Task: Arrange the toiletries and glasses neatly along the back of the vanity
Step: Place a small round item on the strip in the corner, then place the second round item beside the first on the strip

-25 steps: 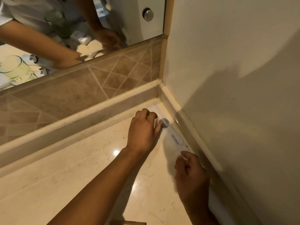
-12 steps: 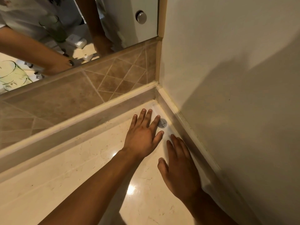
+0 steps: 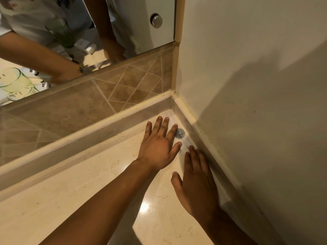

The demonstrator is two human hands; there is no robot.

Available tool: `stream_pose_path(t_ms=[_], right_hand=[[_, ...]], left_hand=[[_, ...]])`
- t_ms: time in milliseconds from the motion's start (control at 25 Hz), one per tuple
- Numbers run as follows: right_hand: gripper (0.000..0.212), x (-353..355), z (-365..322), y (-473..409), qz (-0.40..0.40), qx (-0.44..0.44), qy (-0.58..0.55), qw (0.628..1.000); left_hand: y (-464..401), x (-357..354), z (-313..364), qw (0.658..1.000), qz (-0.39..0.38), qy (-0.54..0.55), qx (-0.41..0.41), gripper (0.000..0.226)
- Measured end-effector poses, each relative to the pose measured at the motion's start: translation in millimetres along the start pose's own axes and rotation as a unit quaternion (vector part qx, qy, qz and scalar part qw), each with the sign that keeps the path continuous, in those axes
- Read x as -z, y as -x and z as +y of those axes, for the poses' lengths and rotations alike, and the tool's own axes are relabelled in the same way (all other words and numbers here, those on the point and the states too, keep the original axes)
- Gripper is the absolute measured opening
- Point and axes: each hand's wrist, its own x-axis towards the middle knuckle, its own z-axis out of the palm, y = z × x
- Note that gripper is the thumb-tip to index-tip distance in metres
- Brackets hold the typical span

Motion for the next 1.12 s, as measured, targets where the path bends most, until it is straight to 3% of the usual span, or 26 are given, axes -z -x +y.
stream_pose_path(t_ms=[400,720,840,1000,1120], right_hand=[[0.085,-1,-7,-1,-0.020,-0.047,0.027,0.998],[0.068,4,9,13,0.036,0.007,-0.009,0.999],[0.054,14,20,36,0.081,0.065,-0.082,0.991],[0.044,26,38,81,-0.004,0.072,-0.145,0.987],[0.038,32,46,120,-0.018,0.100,-0.191,0.976]], left_hand=[[1,-4,3,1.000,-0.022,-0.012,0.005,0.074],[17,14,8,0.999,-0.032,0.025,-0.005,0.073],[49,35,6,0.999,-0.033,0.020,0.002,0.074],[134,49,17,0.996,-0.055,0.070,0.018,0.076],[198,48,30,0.994,-0.057,0.094,0.008,0.067]])
